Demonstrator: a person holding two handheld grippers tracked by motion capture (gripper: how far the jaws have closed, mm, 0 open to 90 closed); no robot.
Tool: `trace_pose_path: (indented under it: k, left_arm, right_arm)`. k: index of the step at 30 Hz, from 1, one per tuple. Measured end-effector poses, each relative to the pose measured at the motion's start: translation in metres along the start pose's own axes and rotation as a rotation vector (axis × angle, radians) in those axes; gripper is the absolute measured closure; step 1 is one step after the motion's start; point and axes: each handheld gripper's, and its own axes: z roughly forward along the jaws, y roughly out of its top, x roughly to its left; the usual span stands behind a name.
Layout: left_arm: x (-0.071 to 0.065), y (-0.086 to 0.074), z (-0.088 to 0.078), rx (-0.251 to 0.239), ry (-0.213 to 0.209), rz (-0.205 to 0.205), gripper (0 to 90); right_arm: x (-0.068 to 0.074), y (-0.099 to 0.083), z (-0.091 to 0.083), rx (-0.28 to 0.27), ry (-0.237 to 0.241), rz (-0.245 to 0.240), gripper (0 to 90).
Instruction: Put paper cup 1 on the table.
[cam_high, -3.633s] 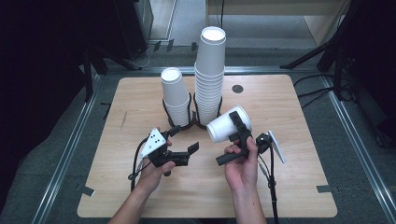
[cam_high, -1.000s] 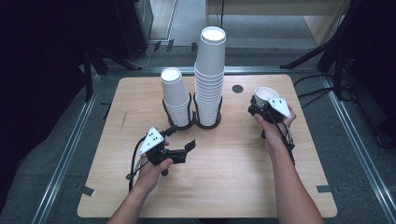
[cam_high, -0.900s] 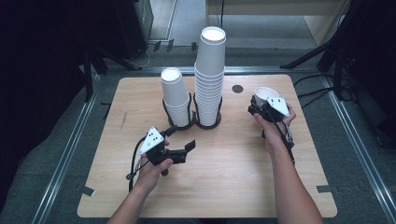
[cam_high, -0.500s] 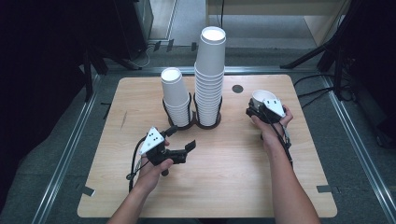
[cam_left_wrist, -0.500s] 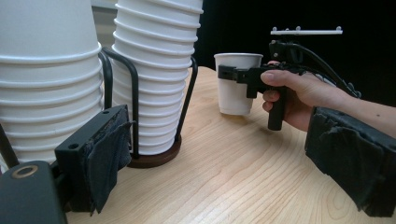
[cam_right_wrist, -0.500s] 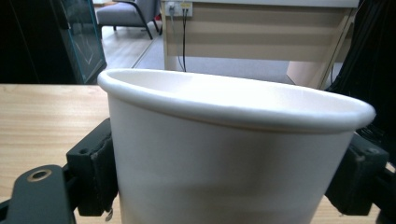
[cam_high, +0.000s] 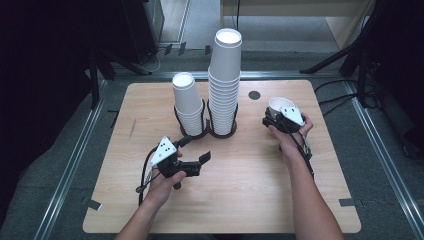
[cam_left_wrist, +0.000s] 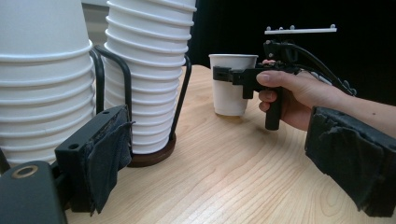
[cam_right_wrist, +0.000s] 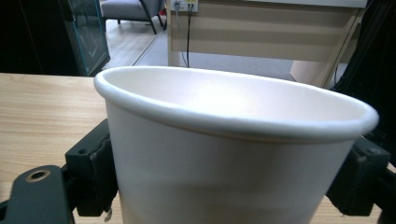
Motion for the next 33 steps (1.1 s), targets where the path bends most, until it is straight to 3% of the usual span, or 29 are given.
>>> trace_pose_path:
  k: [33]
  left_arm:
    - [0.000, 0.001, 0.000, 0.002, -0.006, -0.004, 7.6]
  right_arm:
    - [0.007, -0.004, -0.015, 0.018, 0.062, -0.005, 9.0]
